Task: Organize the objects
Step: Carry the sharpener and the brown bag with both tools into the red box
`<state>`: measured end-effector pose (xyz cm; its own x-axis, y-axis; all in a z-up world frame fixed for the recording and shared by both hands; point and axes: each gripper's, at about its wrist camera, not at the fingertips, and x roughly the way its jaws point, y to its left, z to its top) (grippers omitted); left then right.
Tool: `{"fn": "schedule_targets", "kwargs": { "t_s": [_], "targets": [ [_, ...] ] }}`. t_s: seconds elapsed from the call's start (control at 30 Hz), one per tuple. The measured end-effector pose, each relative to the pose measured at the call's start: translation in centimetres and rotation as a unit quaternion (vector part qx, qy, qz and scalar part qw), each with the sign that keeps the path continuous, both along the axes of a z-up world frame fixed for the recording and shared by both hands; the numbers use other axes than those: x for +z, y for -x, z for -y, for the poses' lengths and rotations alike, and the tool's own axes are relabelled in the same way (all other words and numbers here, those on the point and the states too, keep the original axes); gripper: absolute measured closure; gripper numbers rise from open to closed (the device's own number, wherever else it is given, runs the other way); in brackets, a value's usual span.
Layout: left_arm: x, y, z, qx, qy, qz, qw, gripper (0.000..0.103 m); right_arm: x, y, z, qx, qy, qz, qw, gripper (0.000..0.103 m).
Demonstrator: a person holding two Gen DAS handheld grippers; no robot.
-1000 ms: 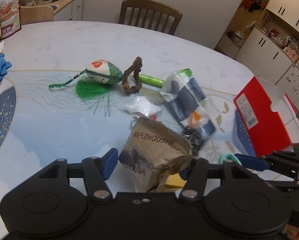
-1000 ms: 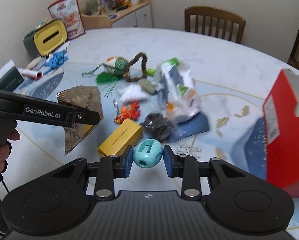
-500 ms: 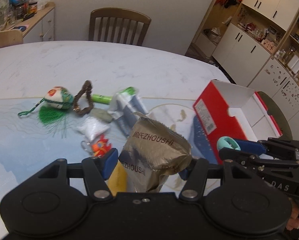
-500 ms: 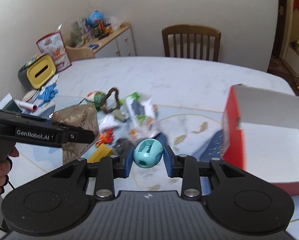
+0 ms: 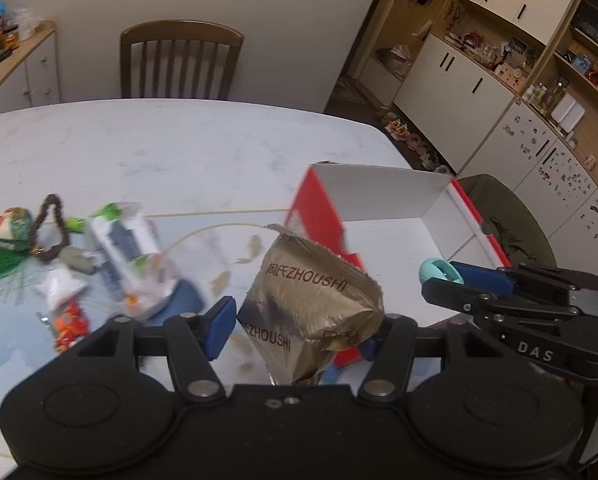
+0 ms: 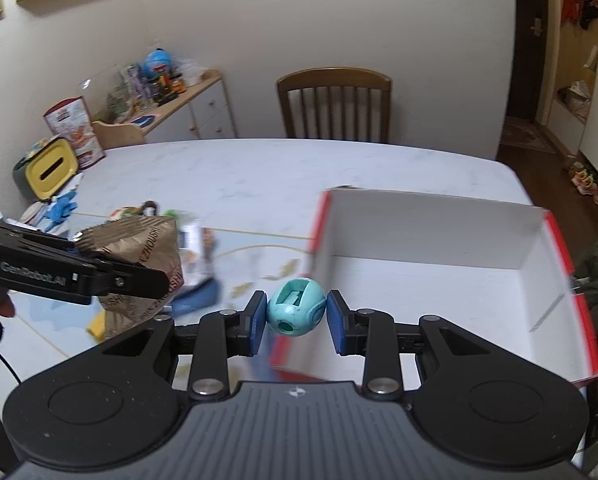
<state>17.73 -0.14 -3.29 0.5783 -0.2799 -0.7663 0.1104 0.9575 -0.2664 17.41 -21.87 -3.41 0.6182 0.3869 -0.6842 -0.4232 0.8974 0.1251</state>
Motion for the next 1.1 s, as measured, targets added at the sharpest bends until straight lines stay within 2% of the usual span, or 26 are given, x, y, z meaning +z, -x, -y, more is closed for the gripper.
{"fn": "schedule_targets", "kwargs": {
  "t_s": [0.27, 0.5, 0.8, 1.1],
  "targets": [
    [0.5, -3.8, 7.3, -0.025, -0.015, 0.004, 0.9996, 0.044, -1.1, -2.9, 6.8, -0.02, 0.012, 0.001, 1.0, 0.071],
    [-0.7, -7.8, 13.1, -0.049, -0.039, -0.014, 0.9979, 0.044, -3.4, -5.5, 10.8, -0.042, 0.033, -0.016, 0.998, 0.071],
    [-4.1, -13.2, 19.3, -0.084, -0.083, -0.047, 0.9918, 0.044, -6.7, -8.1, 12.5, -0.036, 0.064, -0.045, 0.996, 0.071],
    [-8.0, -17.7, 22.3, -0.051, -0.076, -0.095, 0.9912, 0.044, -9.5, -9.8, 12.1, -0.029, 0.084, -0.079, 0.993, 0.071]
  ]
}}
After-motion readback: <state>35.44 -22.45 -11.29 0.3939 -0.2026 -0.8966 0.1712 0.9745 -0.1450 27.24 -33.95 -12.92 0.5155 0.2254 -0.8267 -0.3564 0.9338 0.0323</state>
